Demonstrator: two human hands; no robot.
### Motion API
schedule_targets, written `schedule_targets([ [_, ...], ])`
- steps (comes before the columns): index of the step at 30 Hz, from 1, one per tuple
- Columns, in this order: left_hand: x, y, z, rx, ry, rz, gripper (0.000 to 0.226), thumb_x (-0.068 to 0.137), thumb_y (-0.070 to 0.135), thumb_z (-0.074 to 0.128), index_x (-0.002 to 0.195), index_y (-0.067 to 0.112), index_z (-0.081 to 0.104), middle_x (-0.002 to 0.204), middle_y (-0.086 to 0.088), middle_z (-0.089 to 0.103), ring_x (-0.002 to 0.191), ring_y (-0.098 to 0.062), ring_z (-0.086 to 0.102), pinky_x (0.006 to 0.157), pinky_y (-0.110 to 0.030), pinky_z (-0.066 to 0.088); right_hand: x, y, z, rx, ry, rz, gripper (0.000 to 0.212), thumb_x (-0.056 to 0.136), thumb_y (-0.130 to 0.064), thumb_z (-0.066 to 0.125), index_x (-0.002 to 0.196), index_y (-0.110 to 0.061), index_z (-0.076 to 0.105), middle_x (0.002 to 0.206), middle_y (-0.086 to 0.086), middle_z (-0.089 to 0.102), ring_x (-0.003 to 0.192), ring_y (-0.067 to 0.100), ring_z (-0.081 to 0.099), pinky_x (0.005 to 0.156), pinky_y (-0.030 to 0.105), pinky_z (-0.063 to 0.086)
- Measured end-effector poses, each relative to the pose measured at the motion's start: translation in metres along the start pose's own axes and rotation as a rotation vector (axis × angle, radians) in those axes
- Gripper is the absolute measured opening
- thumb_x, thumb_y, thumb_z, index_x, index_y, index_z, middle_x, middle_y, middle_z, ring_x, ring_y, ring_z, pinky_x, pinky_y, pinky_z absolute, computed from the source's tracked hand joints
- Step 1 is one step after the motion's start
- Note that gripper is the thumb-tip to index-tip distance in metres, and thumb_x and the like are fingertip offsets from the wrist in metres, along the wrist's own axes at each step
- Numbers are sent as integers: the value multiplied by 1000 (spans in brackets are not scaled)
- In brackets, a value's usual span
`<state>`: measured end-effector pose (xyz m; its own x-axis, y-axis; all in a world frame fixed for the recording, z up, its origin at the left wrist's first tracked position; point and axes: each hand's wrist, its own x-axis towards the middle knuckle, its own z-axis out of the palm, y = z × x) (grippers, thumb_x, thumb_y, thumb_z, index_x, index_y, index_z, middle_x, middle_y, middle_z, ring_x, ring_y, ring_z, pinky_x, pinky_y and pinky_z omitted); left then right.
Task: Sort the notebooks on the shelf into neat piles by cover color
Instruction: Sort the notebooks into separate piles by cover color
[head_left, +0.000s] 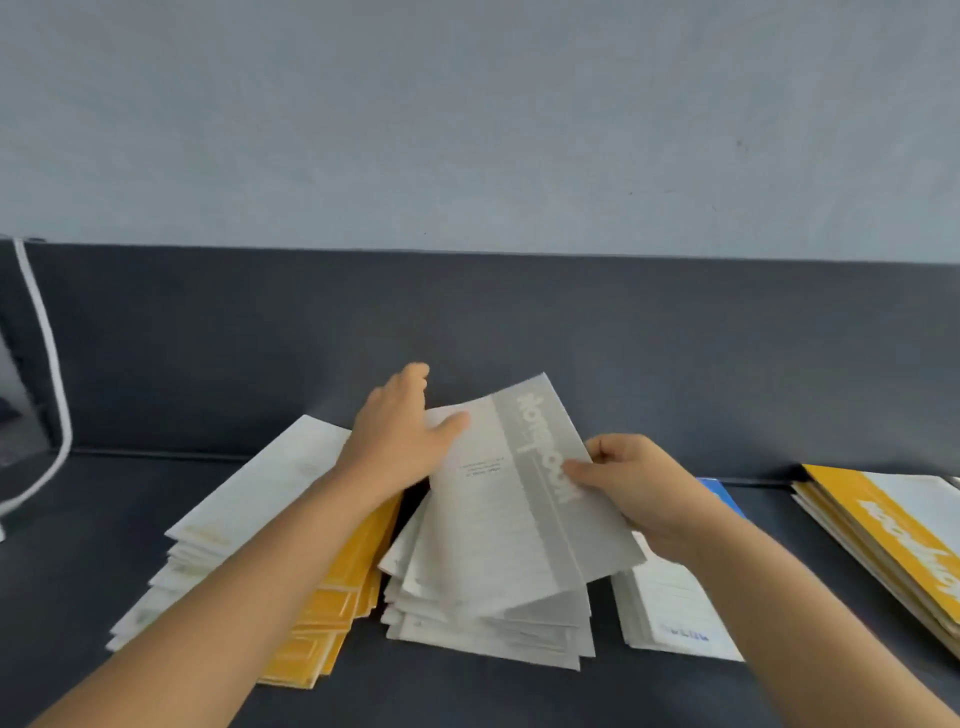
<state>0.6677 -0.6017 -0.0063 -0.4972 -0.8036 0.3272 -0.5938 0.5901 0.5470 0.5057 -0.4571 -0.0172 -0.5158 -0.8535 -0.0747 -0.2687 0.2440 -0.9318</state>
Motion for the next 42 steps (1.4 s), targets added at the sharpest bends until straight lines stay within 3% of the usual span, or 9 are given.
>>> schedule_targets([
  [5,-22,-6,26,242,-322,233,58,96,56,39,135,15,50,141,-3,50,135,-22,39,105,-31,33,-5,11,43,-169,208,18,17,88,-4,51,104,-7,56,109,10,63,95,28,60,71,32,50],
  [8,-33,-13,44,459,-481,334,73,96,64,22,152,18,27,161,-1,20,149,-18,11,120,-34,12,-6,20,53,-537,241,-81,56,93,-15,51,142,-7,28,145,5,33,130,21,37,88,20,33],
  [10,-33,-19,51,522,-510,348,77,95,66,13,156,19,8,164,2,0,150,-16,-7,121,-36,0,-7,29,58,-762,235,-183,52,98,-29,41,144,-9,26,150,2,27,140,21,21,108,25,19],
  [15,-32,-22,58,493,-524,315,72,98,60,14,156,18,0,163,3,-8,149,-14,-14,122,-38,-1,1,53,66,-1090,31,-188,124,57,-60,-48,142,-11,28,160,10,6,147,20,-2,117,45,-6],
  [22,-36,8,49,546,-394,319,106,69,76,-18,151,25,26,161,7,18,149,-13,10,121,-38,10,-13,36,44,-1014,61,-190,66,92,-42,4,152,-16,12,158,7,17,147,23,3,119,43,0],
  [25,-42,56,60,534,-289,359,89,83,72,-5,152,25,25,161,6,19,149,-15,13,119,-37,15,-26,33,-7,-1049,126,-219,54,101,-30,22,152,-21,10,157,6,17,146,25,5,118,44,5],
  [33,-57,232,171,501,-262,406,69,98,61,16,152,18,21,160,-3,22,147,-23,20,116,-39,21,-56,116,-232,-1137,259,52,60,97,-33,33,152,-22,11,159,5,13,147,25,9,118,43,14],
  [36,-58,285,223,418,-402,289,70,93,66,31,144,17,35,147,-5,44,133,-27,41,103,-41,36,-59,149,-296,-1190,271,78,52,99,-45,30,144,-18,32,153,0,29,141,24,22,114,44,21],
  [42,-55,321,265,338,-369,100,60,81,63,62,114,14,56,119,-1,58,117,-22,50,89,-29,39,-51,175,-324,-1167,123,23,59,97,-57,18,130,-19,50,148,-6,37,147,23,8,114,57,-9],
])
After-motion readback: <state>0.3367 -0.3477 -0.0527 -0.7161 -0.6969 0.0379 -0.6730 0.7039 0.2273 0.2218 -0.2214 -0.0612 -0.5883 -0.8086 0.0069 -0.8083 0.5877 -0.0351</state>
